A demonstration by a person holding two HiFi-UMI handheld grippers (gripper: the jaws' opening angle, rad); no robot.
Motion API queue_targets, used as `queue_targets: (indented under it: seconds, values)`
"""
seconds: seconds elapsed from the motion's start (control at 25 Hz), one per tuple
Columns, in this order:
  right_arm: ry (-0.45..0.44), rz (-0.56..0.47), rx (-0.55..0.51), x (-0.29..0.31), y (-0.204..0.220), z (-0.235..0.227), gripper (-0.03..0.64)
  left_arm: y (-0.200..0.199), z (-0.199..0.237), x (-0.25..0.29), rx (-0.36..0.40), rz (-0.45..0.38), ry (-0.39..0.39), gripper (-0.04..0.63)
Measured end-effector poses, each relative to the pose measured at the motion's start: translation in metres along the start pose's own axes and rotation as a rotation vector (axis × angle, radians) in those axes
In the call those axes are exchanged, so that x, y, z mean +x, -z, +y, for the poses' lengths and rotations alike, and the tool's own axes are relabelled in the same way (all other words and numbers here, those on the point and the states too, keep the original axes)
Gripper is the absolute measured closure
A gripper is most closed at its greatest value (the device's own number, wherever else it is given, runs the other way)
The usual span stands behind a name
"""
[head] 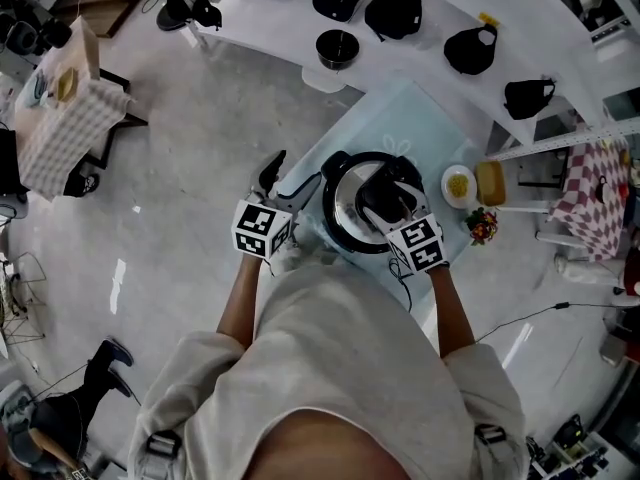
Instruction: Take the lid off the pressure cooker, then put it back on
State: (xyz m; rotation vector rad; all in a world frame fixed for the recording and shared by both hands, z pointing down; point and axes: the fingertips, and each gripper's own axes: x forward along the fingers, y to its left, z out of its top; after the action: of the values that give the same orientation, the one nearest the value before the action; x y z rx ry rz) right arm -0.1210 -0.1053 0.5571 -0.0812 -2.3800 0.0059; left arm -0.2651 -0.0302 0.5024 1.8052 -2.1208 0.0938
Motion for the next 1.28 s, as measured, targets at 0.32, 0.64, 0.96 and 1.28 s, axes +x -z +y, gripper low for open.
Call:
queue_targets:
  seconds: [0.32, 0.64, 0.96, 1.28]
  values:
    - [-0.133, 0.203, -0.093, 0.016, 0.012, 0.008, 0.318, 0.002, 0.006, 0.001, -0.002, 0.002, 0.013, 0.262]
    - [-0.134, 0.378, -0.071, 0.023, 0.021, 0.01, 0.318, 0.004, 0.002, 0.005, 0.003, 0.011, 0.052, 0.262]
    - [-0.102, 0.406, -0.031, 0.025, 0.018, 0.01, 0.333, -0.002, -0.012, 0.023, 0.037, 0.022, 0.155, 0.262]
    - [-0.095, 0.439, -0.014, 0.024, 0.014, 0.008, 0.337, -0.007, -0.052, 0.055, 0.097, 0.048, 0.332, 0.262]
